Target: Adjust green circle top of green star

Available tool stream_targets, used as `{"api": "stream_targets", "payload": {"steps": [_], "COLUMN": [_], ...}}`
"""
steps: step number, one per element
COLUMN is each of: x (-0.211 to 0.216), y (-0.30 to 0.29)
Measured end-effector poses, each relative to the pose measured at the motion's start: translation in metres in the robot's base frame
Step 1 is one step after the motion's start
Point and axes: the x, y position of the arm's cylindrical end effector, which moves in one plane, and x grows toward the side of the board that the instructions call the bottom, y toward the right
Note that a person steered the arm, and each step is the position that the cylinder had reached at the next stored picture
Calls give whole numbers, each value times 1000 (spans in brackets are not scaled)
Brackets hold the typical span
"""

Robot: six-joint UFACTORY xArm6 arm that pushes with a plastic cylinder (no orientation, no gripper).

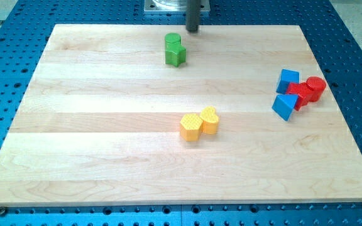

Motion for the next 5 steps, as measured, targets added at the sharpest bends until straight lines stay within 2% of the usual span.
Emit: {"api": "stream_targets", "payload": {"steps": [1, 2, 3, 4, 5], "x": [7, 63, 100, 50, 10], "y": [-46, -65, -46, -78, -82]}}
